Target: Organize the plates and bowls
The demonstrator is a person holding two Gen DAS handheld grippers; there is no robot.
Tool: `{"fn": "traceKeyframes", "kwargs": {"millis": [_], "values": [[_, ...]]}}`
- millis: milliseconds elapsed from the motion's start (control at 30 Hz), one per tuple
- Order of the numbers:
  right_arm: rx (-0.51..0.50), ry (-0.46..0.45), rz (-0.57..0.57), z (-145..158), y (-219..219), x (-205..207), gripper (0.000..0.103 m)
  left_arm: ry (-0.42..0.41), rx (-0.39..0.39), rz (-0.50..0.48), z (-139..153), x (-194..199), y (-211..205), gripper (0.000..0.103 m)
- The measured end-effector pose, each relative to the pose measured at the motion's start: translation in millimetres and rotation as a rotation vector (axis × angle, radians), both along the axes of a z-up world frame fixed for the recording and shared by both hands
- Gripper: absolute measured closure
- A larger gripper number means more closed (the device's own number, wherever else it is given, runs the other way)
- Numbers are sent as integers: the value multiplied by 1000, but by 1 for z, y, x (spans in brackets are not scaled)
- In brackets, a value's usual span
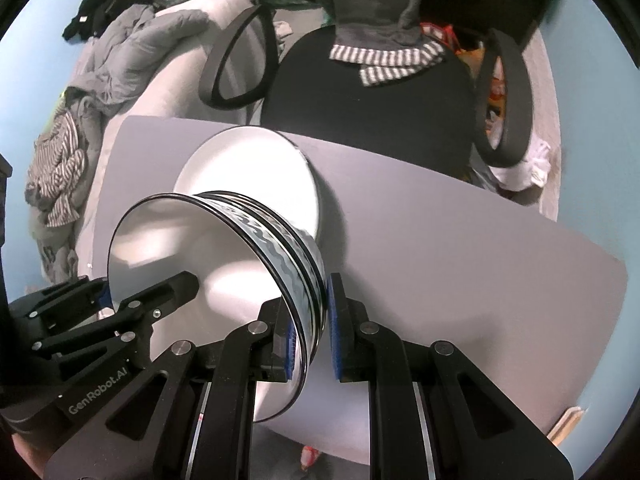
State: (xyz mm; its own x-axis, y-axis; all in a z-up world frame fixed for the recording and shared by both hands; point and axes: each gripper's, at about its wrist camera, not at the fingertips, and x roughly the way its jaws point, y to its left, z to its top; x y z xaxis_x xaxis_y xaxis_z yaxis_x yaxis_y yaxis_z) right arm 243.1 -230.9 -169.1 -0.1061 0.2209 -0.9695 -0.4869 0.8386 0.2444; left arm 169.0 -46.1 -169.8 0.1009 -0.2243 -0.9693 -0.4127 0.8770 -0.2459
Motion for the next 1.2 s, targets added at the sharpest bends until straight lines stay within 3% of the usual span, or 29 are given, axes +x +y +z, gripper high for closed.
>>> {"fn": "traceKeyframes", "kwargs": {"millis": [533,1033,1200], "values": [[-58,58,31,-36,60,13,89,65,-35,44,-43,12,52,79],[-80,75,21,-48,71,21,89,82,-23,30,-55,25,56,78],[-77,61,40,-45,72,17,89,95,-52,50,-59,23,61,78]]}}
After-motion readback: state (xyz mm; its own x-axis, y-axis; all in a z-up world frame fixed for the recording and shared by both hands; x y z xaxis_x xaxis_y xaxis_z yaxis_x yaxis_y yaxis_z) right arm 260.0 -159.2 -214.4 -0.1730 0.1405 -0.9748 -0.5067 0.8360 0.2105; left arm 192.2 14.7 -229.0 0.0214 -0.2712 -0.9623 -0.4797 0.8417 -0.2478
